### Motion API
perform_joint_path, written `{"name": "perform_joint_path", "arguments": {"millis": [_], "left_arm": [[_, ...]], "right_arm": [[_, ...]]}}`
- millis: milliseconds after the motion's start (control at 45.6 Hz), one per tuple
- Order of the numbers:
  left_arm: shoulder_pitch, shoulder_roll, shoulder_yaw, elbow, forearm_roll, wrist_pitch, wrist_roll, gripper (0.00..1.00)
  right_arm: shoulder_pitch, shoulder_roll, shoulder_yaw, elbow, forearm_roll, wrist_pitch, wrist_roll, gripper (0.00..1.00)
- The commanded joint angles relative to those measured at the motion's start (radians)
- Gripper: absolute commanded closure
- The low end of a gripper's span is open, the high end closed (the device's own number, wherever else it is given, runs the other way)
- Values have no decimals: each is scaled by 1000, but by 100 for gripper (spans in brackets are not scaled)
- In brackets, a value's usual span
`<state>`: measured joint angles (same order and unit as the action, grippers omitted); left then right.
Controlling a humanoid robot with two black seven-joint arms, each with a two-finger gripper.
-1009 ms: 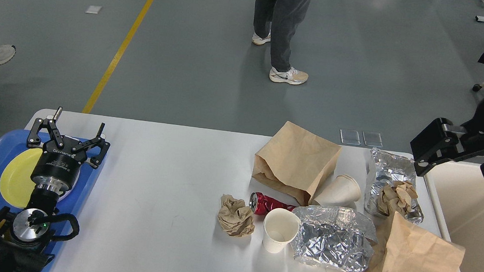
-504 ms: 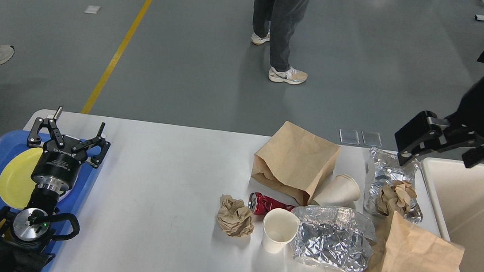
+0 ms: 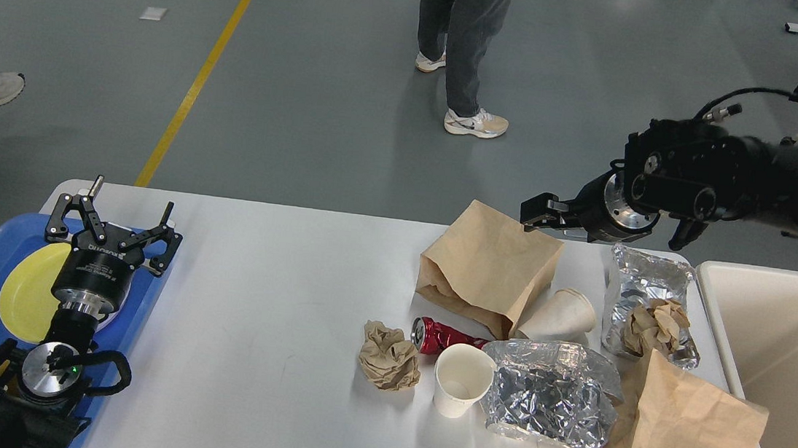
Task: Tidy desktop
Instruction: 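Grasp the top of the tall brown paper bag with the right gripper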
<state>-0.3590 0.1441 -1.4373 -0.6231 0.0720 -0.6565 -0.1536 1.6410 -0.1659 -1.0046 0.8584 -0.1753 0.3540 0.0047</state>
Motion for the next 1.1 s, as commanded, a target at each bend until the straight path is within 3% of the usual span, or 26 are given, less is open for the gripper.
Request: {"name": "perform_joint_path", "arguments": {"millis": [0, 307, 1074], "left_arm": [[0, 0, 0, 0, 0, 0, 0, 4], [0, -1, 0, 0, 0, 0, -1, 4], [0, 0, 0, 0, 0, 0, 0, 4]], "right_arm": [[-188, 45, 72, -194, 2, -56, 0, 0], [-472, 118, 231, -492, 11, -70, -2, 0], [-552, 190, 273, -487, 13, -178, -6, 2]]}}
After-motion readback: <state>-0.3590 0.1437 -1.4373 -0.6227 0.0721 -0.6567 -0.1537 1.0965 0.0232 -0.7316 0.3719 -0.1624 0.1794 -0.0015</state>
